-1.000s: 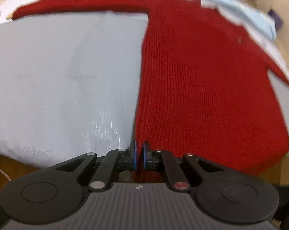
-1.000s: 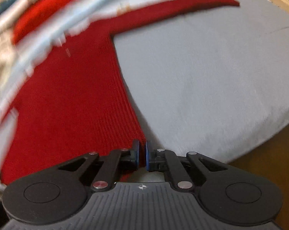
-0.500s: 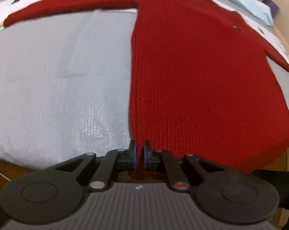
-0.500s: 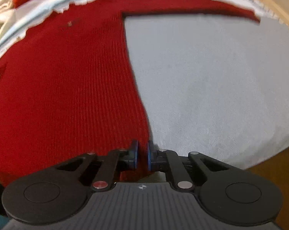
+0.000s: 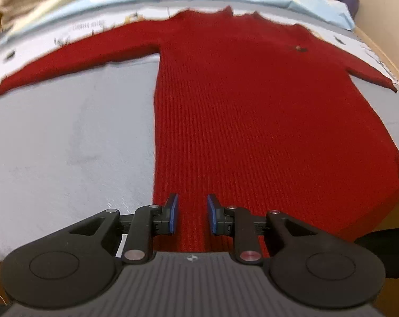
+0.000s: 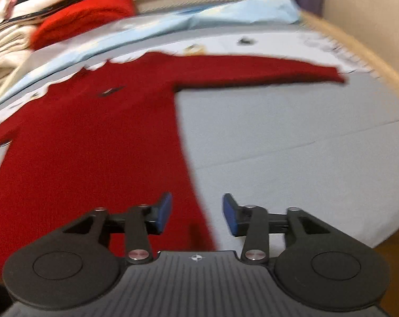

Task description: Fold small clothes

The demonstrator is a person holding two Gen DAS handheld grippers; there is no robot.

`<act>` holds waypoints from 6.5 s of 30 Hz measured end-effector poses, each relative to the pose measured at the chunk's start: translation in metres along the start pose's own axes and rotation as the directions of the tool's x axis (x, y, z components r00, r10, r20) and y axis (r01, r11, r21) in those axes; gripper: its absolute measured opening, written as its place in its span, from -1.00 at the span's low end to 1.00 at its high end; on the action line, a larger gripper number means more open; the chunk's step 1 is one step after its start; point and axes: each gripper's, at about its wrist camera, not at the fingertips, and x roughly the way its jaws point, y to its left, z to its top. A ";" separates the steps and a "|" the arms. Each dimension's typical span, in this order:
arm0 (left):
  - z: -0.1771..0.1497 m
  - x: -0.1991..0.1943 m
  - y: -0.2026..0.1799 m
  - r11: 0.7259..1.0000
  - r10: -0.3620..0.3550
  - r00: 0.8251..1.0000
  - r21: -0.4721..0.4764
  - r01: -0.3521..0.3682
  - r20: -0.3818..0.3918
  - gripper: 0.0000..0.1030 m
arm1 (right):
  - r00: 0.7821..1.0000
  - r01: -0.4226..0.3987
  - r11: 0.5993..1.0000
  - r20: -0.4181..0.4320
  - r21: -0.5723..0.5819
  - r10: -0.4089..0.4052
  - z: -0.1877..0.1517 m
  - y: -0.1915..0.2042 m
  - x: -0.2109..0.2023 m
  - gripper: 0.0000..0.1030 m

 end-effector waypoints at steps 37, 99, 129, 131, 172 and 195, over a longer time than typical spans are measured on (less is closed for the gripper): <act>0.016 -0.058 -0.005 0.982 0.186 0.873 -0.121 -0.147 0.451 0.55 | 0.948 -0.070 0.997 0.314 0.024 0.059 0.086 0.089 -0.006 0.53; 0.152 0.080 0.291 0.688 0.158 0.957 -0.722 0.071 0.244 -0.32 | 0.977 -0.015 1.000 0.213 0.012 0.012 0.111 0.178 0.012 -0.50; 0.145 0.097 0.323 0.513 0.302 0.915 -0.855 0.080 0.267 -0.76 | 0.973 0.063 0.997 0.226 -0.055 -0.049 0.116 0.156 0.011 -0.67; 0.151 0.091 0.314 0.535 0.336 0.901 -0.843 0.058 0.276 -0.76 | 0.972 0.066 0.996 0.228 -0.059 -0.051 0.116 0.155 0.010 -0.67; 0.285 0.100 -0.077 0.915 -0.285 0.932 -0.225 0.334 0.223 -0.48 | 0.985 -0.151 0.959 -0.039 0.241 0.165 0.173 0.139 0.144 -0.74; 0.309 0.102 0.027 0.898 -0.050 0.990 -0.428 0.101 0.128 -0.48 | 0.912 -0.275 0.809 -0.126 0.520 0.391 0.160 0.125 0.192 -0.01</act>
